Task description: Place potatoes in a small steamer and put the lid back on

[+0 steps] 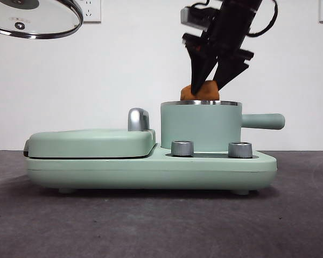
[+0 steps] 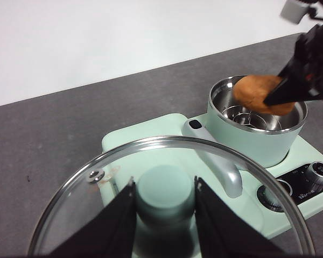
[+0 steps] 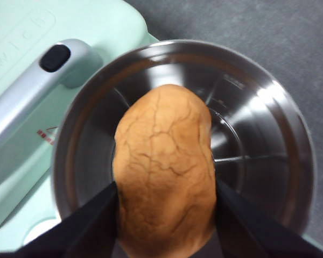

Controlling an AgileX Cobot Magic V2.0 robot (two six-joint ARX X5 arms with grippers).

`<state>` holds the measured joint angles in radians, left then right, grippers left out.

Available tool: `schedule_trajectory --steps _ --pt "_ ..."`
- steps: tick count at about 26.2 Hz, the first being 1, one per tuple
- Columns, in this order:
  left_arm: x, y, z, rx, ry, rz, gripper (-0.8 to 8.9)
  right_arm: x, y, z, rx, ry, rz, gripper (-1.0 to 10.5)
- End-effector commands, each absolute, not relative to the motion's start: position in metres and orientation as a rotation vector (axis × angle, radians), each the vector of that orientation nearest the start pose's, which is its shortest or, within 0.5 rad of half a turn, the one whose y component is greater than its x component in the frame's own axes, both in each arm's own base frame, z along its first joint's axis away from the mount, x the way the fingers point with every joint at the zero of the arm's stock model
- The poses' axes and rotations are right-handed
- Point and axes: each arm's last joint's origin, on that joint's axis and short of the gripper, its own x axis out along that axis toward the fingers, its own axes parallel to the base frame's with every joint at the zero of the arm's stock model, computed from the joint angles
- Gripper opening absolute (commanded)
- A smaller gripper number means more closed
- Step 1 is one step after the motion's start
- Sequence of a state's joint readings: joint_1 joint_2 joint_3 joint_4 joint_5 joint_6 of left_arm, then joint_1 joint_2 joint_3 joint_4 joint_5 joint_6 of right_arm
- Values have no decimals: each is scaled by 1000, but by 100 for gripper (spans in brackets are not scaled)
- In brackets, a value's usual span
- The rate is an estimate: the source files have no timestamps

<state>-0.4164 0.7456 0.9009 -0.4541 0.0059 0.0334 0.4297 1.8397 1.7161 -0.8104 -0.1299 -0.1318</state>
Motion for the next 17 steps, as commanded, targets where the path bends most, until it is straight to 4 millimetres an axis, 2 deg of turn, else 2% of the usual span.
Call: schedule_trajectory --steps 1,9,13,15,17 --pt "138 -61 359 85 246 -427 13 371 173 305 -265 890 581 179" --pt "138 -61 359 85 247 -427 13 385 173 279 -265 953 568 179" --pt "138 -61 359 85 248 -427 13 387 174 276 -265 950 567 186" --pt "138 -61 359 85 249 -427 13 388 174 276 -263 938 567 259" --pt "137 -61 359 86 250 -427 13 388 175 277 -263 939 569 277"
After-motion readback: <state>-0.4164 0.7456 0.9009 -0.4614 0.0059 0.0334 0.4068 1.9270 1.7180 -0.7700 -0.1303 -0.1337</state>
